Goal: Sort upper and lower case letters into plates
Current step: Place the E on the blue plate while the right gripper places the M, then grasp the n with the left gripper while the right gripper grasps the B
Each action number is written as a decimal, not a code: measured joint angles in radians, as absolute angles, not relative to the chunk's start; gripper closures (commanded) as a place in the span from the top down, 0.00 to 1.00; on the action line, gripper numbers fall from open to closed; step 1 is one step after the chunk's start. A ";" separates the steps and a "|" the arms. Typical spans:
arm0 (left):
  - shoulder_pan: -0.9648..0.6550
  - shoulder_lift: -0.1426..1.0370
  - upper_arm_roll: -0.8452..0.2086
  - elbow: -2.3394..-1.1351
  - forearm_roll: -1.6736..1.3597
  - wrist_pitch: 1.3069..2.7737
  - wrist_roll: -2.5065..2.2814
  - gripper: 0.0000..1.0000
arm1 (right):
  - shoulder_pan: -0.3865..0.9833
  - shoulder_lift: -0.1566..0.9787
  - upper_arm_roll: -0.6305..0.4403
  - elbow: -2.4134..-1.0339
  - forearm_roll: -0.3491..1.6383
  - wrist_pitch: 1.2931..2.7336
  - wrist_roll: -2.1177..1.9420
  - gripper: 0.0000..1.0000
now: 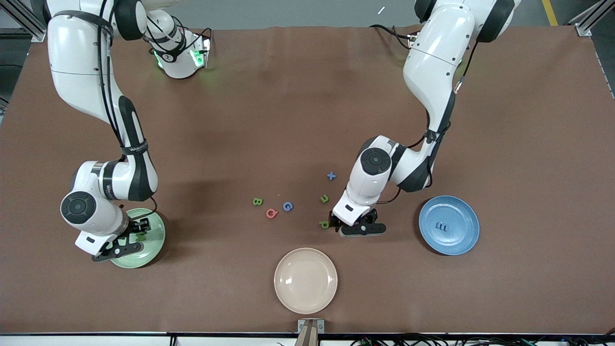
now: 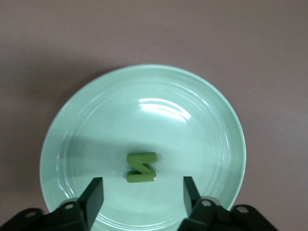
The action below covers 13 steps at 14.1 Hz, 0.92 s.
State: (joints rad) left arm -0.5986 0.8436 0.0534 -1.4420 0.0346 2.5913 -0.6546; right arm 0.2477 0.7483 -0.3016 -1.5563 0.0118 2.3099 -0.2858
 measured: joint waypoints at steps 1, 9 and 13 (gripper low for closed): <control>-0.602 0.845 0.053 -1.442 0.051 2.594 -0.653 0.79 | 0.255 0.747 -0.295 -1.548 0.034 2.309 -0.285 0.99; -0.607 0.919 0.054 -1.442 0.121 2.806 -0.635 0.78 | 0.431 0.650 -0.281 -1.524 0.170 2.079 0.093 1.00; -0.611 0.936 0.053 -1.434 0.155 2.825 -0.624 0.75 | 0.584 0.645 -0.277 -1.536 0.173 2.063 0.353 1.00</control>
State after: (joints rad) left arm -0.6107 0.9361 0.0528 -1.4335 0.1548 2.8251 -0.6243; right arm 0.5842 0.6451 -0.2766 -1.5364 0.1729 2.0626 0.3529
